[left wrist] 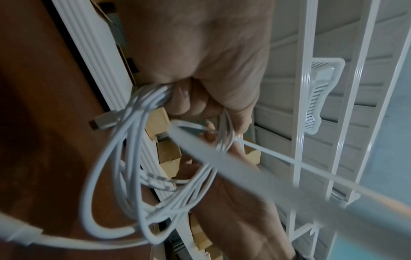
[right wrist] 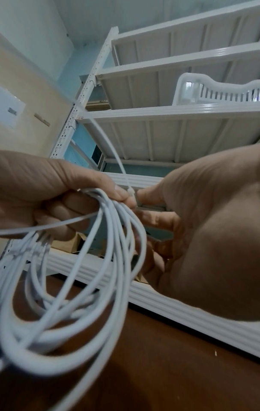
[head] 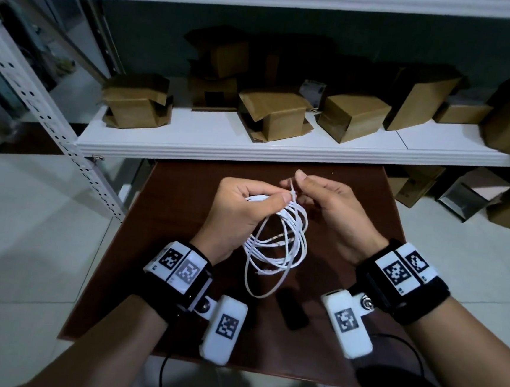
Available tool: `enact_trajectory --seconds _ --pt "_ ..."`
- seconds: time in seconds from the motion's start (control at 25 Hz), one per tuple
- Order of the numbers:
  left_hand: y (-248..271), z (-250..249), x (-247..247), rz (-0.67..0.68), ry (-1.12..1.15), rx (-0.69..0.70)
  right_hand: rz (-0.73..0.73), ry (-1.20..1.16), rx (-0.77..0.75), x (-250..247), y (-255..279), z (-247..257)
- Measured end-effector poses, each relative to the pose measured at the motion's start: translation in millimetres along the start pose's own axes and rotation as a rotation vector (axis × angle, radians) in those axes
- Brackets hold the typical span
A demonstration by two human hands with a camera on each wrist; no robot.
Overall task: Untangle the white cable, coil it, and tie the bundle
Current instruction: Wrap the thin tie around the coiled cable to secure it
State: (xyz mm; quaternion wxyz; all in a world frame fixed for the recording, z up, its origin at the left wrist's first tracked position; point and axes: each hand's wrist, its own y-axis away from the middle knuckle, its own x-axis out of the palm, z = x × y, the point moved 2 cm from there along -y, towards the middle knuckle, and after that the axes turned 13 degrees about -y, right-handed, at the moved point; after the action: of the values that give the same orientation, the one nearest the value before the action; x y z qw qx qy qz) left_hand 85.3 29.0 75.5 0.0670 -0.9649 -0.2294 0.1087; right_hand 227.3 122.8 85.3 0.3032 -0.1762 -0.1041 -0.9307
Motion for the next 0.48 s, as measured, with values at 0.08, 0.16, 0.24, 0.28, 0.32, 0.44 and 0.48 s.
enact_trajectory --seconds 0.08,0.16,0.24,0.28,0.32,0.44,0.48 --pt "3 -1 5 0.039 0.019 -0.011 0.045 -0.035 0.039 2 2 0" --pt "4 0 7 0.045 0.022 -0.019 0.025 -0.084 0.036 3 1 1" --pt "4 -1 8 0.058 0.009 -0.015 -0.06 -0.09 -0.001 -1 -2 2" --pt "5 -2 9 0.067 0.002 -0.007 -0.109 -0.098 -0.025 -5 -4 3" --pt "7 -2 10 0.074 -0.002 -0.002 -0.149 -0.109 -0.045 -9 -7 5" --pt "10 -2 13 0.066 -0.003 0.003 -0.141 -0.058 -0.04 -18 -10 14" --pt "10 -1 13 0.061 -0.001 0.0 -0.086 -0.016 -0.01 -15 -8 15"
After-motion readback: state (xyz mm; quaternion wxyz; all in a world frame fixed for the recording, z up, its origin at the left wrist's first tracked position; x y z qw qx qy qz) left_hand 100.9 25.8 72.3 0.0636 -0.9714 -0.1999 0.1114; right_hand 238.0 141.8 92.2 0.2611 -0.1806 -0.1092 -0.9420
